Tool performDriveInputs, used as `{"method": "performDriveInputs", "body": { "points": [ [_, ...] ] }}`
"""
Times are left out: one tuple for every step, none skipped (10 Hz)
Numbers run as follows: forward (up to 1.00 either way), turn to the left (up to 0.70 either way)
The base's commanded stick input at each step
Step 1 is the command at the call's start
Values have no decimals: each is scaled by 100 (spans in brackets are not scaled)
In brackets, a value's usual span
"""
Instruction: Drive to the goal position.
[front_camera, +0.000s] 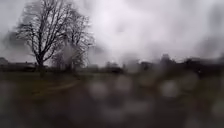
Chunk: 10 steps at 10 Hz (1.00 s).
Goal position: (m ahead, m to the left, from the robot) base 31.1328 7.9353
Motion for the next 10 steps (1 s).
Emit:
{"method": "performDriveInputs", "body": {
  "points": [
    [100,0],
    [100,0],
    [100,0],
    [100,5],
    [100,31],
    [100,40],
    [100,40],
    [100,40],
    [100,40],
    [100,40]
  ]
}}
